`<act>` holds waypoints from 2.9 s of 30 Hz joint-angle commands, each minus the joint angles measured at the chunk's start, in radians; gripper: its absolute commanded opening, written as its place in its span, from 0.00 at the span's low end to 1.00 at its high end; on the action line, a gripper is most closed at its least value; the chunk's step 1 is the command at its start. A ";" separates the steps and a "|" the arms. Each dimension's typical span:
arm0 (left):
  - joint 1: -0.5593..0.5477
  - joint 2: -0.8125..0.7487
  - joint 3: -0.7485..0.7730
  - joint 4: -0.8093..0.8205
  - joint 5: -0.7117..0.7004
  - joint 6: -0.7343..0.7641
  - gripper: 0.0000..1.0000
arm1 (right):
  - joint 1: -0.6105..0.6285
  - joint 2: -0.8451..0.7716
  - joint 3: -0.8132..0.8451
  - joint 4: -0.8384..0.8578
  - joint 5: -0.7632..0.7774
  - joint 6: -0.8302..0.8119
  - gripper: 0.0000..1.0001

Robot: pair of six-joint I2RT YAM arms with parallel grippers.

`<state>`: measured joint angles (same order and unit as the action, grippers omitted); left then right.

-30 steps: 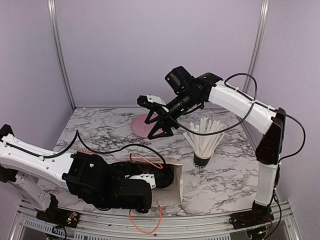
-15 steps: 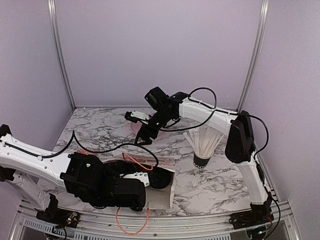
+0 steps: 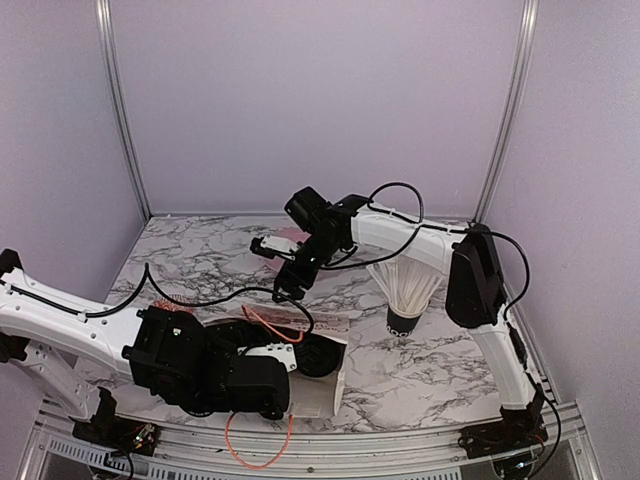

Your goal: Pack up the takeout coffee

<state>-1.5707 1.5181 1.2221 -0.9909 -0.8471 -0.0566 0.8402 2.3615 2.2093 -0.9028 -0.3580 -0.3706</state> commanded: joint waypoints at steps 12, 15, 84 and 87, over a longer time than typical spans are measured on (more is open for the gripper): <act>0.044 -0.034 -0.079 0.155 -0.007 0.108 0.45 | 0.031 0.042 -0.036 -0.024 -0.098 -0.008 0.81; 0.053 -0.036 -0.089 0.180 0.004 0.124 0.45 | 0.034 0.045 -0.035 -0.025 -0.102 -0.008 0.81; 0.241 0.094 0.009 0.025 0.684 0.113 0.45 | -0.176 -0.342 0.009 -0.141 -0.365 -0.329 0.87; 0.264 0.111 -0.009 0.065 0.708 0.124 0.45 | -0.183 -0.421 -0.028 -0.132 -0.416 -0.363 0.87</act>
<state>-1.3296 1.5574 1.2663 -0.9291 -0.3130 0.0673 0.6277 2.0384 2.2192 -1.0126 -0.6315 -0.6411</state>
